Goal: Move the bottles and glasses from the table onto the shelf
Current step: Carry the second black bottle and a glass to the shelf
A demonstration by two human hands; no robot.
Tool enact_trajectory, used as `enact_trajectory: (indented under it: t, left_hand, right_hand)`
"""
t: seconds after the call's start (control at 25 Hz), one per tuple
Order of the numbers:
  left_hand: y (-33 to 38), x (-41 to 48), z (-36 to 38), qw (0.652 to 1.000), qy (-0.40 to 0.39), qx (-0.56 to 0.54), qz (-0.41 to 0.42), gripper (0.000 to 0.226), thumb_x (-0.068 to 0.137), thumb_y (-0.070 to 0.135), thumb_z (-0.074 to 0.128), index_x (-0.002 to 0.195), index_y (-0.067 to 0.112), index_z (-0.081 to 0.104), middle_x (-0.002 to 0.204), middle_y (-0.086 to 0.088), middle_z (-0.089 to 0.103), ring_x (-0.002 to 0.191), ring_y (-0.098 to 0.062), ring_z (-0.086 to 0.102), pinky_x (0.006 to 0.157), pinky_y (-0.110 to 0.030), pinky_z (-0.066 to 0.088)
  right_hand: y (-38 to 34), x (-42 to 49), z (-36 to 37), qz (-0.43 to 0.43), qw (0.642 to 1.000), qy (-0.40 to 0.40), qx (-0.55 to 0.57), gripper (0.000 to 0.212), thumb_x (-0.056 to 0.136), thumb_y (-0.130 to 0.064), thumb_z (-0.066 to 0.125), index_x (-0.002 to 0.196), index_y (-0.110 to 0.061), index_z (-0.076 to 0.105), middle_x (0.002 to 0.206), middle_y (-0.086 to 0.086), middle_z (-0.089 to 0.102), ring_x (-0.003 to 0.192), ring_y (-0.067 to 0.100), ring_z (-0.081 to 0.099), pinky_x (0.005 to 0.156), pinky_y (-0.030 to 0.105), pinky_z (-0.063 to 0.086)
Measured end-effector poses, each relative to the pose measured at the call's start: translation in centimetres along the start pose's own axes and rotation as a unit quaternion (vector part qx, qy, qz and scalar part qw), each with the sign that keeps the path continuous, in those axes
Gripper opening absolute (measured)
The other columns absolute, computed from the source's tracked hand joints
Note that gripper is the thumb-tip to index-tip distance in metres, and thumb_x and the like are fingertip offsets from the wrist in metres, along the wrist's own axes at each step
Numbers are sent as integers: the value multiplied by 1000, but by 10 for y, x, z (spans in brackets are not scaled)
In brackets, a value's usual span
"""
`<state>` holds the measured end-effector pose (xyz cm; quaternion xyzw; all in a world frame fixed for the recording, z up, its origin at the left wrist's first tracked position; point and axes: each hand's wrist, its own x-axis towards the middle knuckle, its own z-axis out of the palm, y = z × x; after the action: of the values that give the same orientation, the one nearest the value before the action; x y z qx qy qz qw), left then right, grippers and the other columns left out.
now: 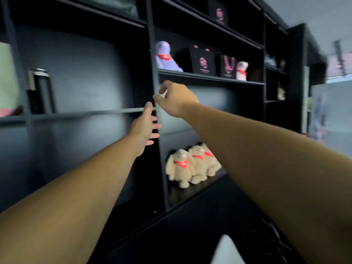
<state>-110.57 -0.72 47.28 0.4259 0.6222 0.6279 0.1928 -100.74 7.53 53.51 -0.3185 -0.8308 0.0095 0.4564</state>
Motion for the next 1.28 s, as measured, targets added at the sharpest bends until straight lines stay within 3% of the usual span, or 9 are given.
enact_trajectory:
  t: [0.12,0.24,0.28,0.44,0.6,0.72,0.96,1.12,1.28]
  left_hand:
    - [-19,-50,92,991,-108,-46,-59,79,92,81,27,123,19,63,115,-5,73,101,-32,69,98,-47,48]
    - [-47,-99,187,975,-183,-77,-95,73,90,83,26,97,22,65,108,-6,69,88,-25,63,72,-36,46]
    - [-56,-121,226,969,-210,-76,-107,75,89,84,26,98,21,67,108,-6,71,88,-25,64,71,-36,46]
    - [-88,-210,361,942,-284,-58,-166,88,88,85,28,133,17,62,119,-6,72,105,-34,69,102,-54,46]
    - [-108,-293,474,921,-335,-50,-189,92,89,84,29,142,15,57,125,-6,70,110,-33,67,104,-55,45]
    - [-125,-334,541,917,-349,-35,-191,87,91,81,31,144,16,54,129,-7,68,113,-32,65,105,-53,45]
    - [-171,-369,629,929,-336,97,-125,56,78,79,54,106,32,63,114,2,70,102,-23,68,90,-39,53]
    - [-205,-362,684,913,-346,215,-39,61,82,70,63,126,28,61,113,7,67,104,-17,64,88,-31,50]
    - [-247,-358,734,869,-390,298,52,78,75,68,70,139,27,54,132,3,57,111,-19,61,91,-32,49]
  right_hand:
    - [74,-69,-64,39,993,-25,-105,38,92,-55,53,118,-27,59,96,-7,66,88,21,60,72,32,43]
    - [147,-148,-126,77,980,-51,-177,39,92,-53,54,121,-28,58,96,-9,65,86,19,57,70,32,40]
    - [176,-179,-150,99,974,-57,-197,39,92,-53,54,121,-28,58,100,-8,67,87,21,59,70,32,41]
    - [287,-299,-231,183,947,-84,-249,40,91,-54,53,120,-26,59,101,-5,68,87,22,62,69,33,47]
    - [387,-402,-302,251,915,-129,-288,40,93,-54,52,121,-26,57,103,-2,67,86,25,59,68,33,41]
    - [449,-465,-338,276,903,-151,-292,39,93,-53,53,122,-27,57,107,0,69,95,28,65,72,34,47]
    - [530,-583,-329,328,883,-208,-265,37,93,-52,51,120,-26,56,110,1,67,88,24,61,71,36,48]
    - [571,-642,-285,361,868,-244,-238,43,92,-53,55,127,-27,56,126,2,62,113,28,59,86,40,47]
    - [601,-672,-229,374,855,-282,-224,52,92,-55,57,132,-23,52,128,8,58,117,33,54,89,44,47]
